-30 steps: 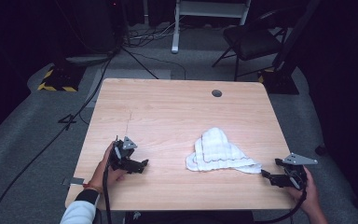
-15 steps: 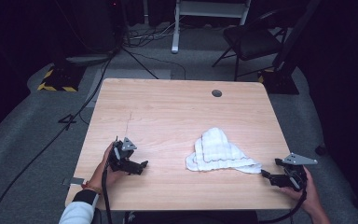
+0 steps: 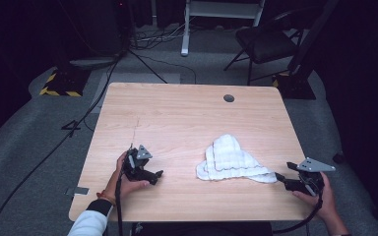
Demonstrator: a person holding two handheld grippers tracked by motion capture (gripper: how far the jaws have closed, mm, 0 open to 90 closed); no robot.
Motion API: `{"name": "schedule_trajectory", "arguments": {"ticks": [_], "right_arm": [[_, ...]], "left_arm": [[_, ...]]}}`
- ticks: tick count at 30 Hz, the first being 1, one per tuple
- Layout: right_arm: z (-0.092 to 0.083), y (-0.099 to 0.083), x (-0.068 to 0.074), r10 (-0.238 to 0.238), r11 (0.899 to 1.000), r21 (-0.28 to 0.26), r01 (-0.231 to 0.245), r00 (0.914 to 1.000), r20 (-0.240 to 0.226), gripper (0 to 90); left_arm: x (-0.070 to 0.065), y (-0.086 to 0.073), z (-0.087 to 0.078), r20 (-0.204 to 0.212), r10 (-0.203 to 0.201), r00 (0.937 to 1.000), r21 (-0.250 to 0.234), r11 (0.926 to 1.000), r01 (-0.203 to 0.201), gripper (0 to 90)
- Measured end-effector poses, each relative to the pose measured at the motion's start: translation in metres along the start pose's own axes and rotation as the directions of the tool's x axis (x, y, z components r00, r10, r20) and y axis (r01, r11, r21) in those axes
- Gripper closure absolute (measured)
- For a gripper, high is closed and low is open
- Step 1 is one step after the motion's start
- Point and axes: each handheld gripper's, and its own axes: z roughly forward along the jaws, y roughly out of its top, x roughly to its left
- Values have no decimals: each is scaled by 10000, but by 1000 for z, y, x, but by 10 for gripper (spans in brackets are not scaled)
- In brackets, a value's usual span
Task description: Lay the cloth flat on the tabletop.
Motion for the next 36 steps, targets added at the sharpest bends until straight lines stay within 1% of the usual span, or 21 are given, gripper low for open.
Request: {"name": "schedule_trajectory", "arguments": {"ticks": [1, 3, 7, 9, 11, 13, 14, 16, 21, 22, 23, 24, 27, 28, 30, 31, 32, 33, 34, 35, 36], "right_arm": [[0, 9, 5, -210, 9997, -118, 208, 9995, -233, 337], [0, 12, 7, -281, 9995, -124, 278, 9992, -285, 342], [6, 26, 21, -901, 9959, -59, 899, 9940, -629, 365], [8, 32, 27, -1196, 9928, -41, 1196, 9901, -738, 373], [9, 40, 33, -1356, 9908, -117, 1351, 9866, -907, 373], [11, 50, 40, -1520, 9884, -168, 1511, 9819, -1130, 372], [14, 58, 49, -1831, 9831, -164, 1824, 9753, -1235, 379], [16, 62, 54, -1922, 9813, -165, 1918, 9721, -1347, 379], [41, 84, 92, -2819, 9582, -119, 2860, 9358, -2116, 399], [53, 88, 105, -2997, 9516, -45, 3074, 9244, -2359, 414], [53, 88, 105, -2997, 9516, -45, 3074, 9244, -2359, 414], [57, 89, 109, -3023, 9503, -26, 3115, 9203, -2483, 418], [69, 93, 123, -3198, 9426, 45, 3340, 9064, -2760, 435], [78, 94, 131, -3278, 9383, 108, 3457, 8988, -2912, 439], [79, 95, 132, -3295, 9372, 129, 3484, 8972, -2942, 440], [82, 95, 135, -3299, 9361, 176, 3514, 8939, -3034, 444], [85, 95, 137, -3340, 9341, 201, 3565, 8922, -3042, 446], [87, 95, 139, -3421, 9304, 239, 3659, 8896, -3026, 451], [91, 96, 142, -3471, 9275, 282, 3727, 8869, -3049, 472], [91, 96, 142, -3471, 9275, 282, 3727, 8869, -3049, 472], [92, 96, 142, -3445, 9273, 372, 3726, 8879, -3048, 480]], "left_arm": [[-4, 3, 3, 83, 59, 9999, 2, 10000, -59, 4], [-11, 11, 9, 268, 241, 9993, 41, 9997, -243, 4], [-24, 24, 21, 569, 668, 9961, 20, 9977, -670, 3], [-32, 31, 27, 796, 876, 9930, 22, 9961, -881, 4], [-41, 39, 35, 1120, 1259, 9857, -28, 9920, -1264, 3], [-47, 43, 38, 1306, 1452, 9807, -25, 9893, -1462, 4], [-51, 46, 41, 1390, 1581, 9776, -58, 9873, -1588, 6], [-60, 51, 45, 1578, 1743, 9720, -131, 9846, -1744, 7], [-76, 60, 53, 1971, 2180, 9558, -240, 9758, -2175, 22], [-79, 62, 54, 2179, 2399, 9460, -410, 9707, -2367, 98], [-81, 63, 55, 2280, 2568, 9392, -497, 9664, -2522, 98], [-84, 65, 56, 2338, 2633, 9360, -590, 9647, -2566, 130], [-92, 71, 61, 2434, 2752, 9301, -630, 9614, -2680, 149], [-94, 72, 63, 2472, 2777, 9283, -650, 9607, -2700, 165], [-95, 74, 64, 2543, 2900, 9226, -738, 9570, -2805, 186], [-97, 76, 65, 2616, 2987, 9178, -845, 9544, -2865, 229], [-97, 76, 65, 2617, 3010, 9170, -907, 9536, -2871, 263], [-98, 76, 65, 2661, 3069, 9138, -974, 9517, -2913, 308], [-98, 76, 65, 2744, 3177, 9076, -1071, 9481, -2994, 414], [-98, 76, 64, 2789, 3197, 9055, -1096, 9474, -3008, 414], [-97, 76, 64, 2797, 3182, 9058, -1146, 9478, -2975, 455]]}}
